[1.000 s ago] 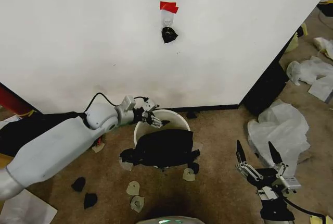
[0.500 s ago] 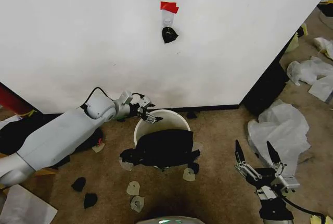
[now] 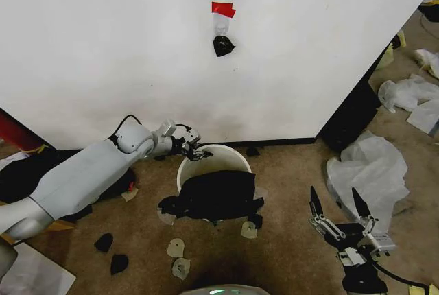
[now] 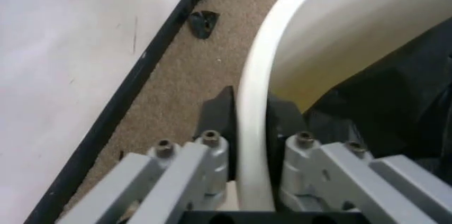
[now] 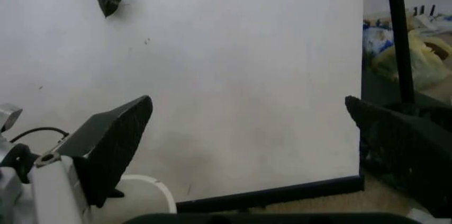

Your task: Place the garbage bag over the trash bin.

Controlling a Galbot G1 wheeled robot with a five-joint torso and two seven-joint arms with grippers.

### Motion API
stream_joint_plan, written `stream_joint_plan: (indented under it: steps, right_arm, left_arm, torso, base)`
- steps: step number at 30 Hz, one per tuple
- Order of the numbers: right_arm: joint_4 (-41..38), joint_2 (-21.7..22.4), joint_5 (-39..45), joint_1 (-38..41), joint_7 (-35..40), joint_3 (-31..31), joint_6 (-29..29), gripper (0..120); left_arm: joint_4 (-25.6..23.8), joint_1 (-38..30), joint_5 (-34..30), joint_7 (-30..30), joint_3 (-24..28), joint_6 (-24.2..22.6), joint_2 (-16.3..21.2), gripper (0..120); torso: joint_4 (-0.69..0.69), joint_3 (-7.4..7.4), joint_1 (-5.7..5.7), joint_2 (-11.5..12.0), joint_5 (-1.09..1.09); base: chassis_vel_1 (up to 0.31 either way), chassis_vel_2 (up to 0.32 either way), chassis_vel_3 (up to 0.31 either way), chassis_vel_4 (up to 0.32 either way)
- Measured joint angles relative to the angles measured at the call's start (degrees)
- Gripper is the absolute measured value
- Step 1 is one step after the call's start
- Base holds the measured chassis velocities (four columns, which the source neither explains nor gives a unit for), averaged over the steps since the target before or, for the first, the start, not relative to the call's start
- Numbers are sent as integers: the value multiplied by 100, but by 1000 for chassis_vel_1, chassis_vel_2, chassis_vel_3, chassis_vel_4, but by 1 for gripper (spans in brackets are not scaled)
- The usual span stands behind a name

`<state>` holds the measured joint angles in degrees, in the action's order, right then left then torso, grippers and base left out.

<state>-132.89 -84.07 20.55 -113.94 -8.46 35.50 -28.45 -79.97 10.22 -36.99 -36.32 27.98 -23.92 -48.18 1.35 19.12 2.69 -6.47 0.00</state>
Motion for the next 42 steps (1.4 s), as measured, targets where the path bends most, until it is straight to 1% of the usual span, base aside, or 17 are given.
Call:
stream_joint_plan:
  steps: [1, 3, 9, 16, 19, 22, 23, 24, 25, 29, 30, 31, 32, 36, 38, 39, 42]
  right_arm:
    - [0, 0, 0, 0, 0, 0, 0, 100]
    - [5, -1, 1, 6, 6, 1, -1, 100]
    - [5, 11, 10, 35, 20, 3, 17, 100]
    - [11, 42, 41, 67, 63, 2, 86, 100]
    - [32, 64, 75, 76, 86, 4, 115, 100]
    - [62, 108, 67, 97, 91, -16, 204, 100]
    - [62, 108, 67, 97, 91, -16, 204, 100]
    - [66, 117, 64, 106, 95, -20, 217, 100]
    - [76, 137, 62, 137, 125, -26, 261, 100]
    - [80, 174, 59, 177, 192, -40, 336, 100]
    - [81, 179, 59, 177, 207, -44, 345, 100]
    - [81, 179, 59, 177, 207, -44, 345, 100]
    - [83, 189, 59, 174, 225, -50, 352, 100]
    - [110, 194, 59, 163, 257, -56, 354, 100]
    - [147, 200, 58, 168, 270, -57, 353, 100]
    - [147, 200, 58, 168, 270, -57, 353, 100]
    - [204, 208, 52, 184, 281, -81, 352, 100]
  left_arm:
    - [0, 0, 0, 0, 0, 0, 0, 12]
    - [-66, 0, -45, 11, 5, -30, 14, 5]
    - [-195, 48, -141, 128, -14, -109, 56, 5]
    - [-707, 494, -552, 727, -406, -396, 224, 5]
    - [-1092, 766, -726, 1177, -733, -671, 388, 5]
    - [-1572, 1296, -1072, 1753, -1368, -1036, 619, 5]
    - [-1572, 1296, -1072, 1753, -1368, -1036, 619, 5]
    - [-1698, 1442, -1178, 1908, -1539, -1095, 666, 5]
    - [-1912, 1740, -1417, 2245, -1863, -1196, 735, 5]
    - [-2555, 2622, -2211, 3376, -2687, -1340, 775, 5]
    - [-2656, 2753, -2368, 3604, -2784, -1321, 775, 5]
    - [-2656, 2753, -2368, 3604, -2784, -1321, 775, 5]
    - [-2824, 3006, -2573, 3939, -2963, -1263, 774, 5]
    - [-3349, 3819, -2892, 4972, -3376, -950, 701, 5]
    - [-3605, 4240, -3055, 5550, -3427, -796, 592, 5]
    - [-3605, 4240, -3055, 5550, -3427, -796, 592, 5]
    - [-3903, 4748, -3171, 6269, -3456, -466, 371, 5]
  torso:
    - [0, 0, 0, 0, 0]
    - [0, 0, 0, 0, 0]
    - [1, 0, 0, 0, 0]
    - [1, 0, 0, 0, -1]
    - [1, 0, 0, 0, -1]
    - [-1, 0, 0, 0, 0]
    - [-1, 0, 0, 0, 0]
    - [0, 0, 0, 0, -1]
    - [-1, 0, 0, 0, 0]
    - [-1, 0, 0, 0, -2]
    - [-1, 0, 0, 0, -1]
    - [-1, 0, 0, 0, -1]
    - [2, 0, 0, 0, 0]
    - [0, -1, -1, 0, 2]
    - [0, -1, 0, 0, -1]
    - [0, -1, 0, 0, -1]
    - [2, -1, -1, 0, 0]
  base:
    - [0, 0, 0, 0]
    - [0, 0, 0, 0]
    - [0, 0, 0, 0]
    - [0, 0, 0, 0]
    - [0, 0, 0, 0]
    - [0, 0, 0, 0]
    - [0, 0, 0, 0]
    - [0, 0, 0, 0]
    - [0, 0, 0, 0]
    - [0, 0, 0, 0]
    - [0, 0, 0, 0]
    - [0, 0, 0, 0]
    - [0, 0, 0, 0]
    - [0, 0, 0, 0]
    - [0, 0, 0, 0]
    - [0, 0, 0, 0]
    - [0, 0, 0, 0]
